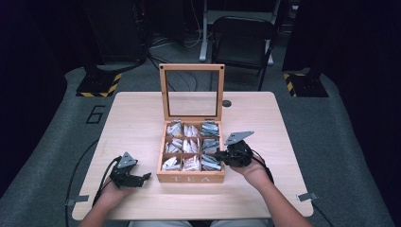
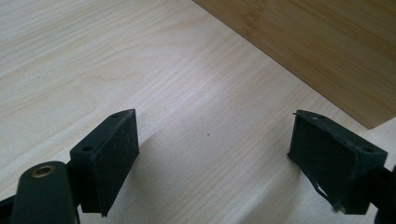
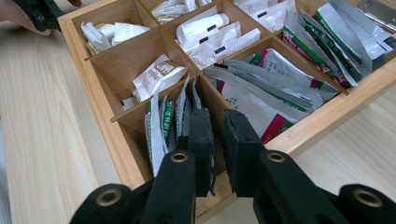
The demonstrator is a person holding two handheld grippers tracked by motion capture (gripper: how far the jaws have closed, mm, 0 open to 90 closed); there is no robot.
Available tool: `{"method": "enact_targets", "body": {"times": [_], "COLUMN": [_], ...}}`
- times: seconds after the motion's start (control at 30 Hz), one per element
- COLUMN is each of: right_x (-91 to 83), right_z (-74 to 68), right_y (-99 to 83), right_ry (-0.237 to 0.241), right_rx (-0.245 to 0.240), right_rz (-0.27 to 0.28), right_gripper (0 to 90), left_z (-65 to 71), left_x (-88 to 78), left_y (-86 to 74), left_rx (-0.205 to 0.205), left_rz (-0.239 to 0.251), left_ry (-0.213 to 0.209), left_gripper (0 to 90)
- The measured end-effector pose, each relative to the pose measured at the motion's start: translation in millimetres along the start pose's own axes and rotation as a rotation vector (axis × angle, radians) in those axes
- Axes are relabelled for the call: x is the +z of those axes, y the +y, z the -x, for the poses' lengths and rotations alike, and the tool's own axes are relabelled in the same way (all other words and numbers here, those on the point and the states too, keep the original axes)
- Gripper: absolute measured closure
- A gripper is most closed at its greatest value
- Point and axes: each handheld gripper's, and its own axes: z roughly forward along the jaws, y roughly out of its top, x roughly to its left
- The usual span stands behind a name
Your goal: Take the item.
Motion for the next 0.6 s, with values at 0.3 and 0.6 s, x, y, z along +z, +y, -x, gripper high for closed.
{"method": "enact_targets", "body": {"times": [0.3, 0.6], "right_x": [4.5, 8.8], "right_z": [1.7, 1.7], "right_y": [-1.0, -1.2], "right_ry": [0.001, 0.001], "right_rx": [-0.005, -0.001], "right_rz": [-0.019, -0.022], "right_gripper": [86.4, 87.0], "left_z": [0.7, 0.6], "left_x": [0.4, 0.3], "left_y": [-0.1, -0.1], "left_rx": [-0.011, -0.01], "left_rz": [0.005, 0.004], "left_ry": [0.0, -0.001], "left_gripper": [15.5, 15.5]}}
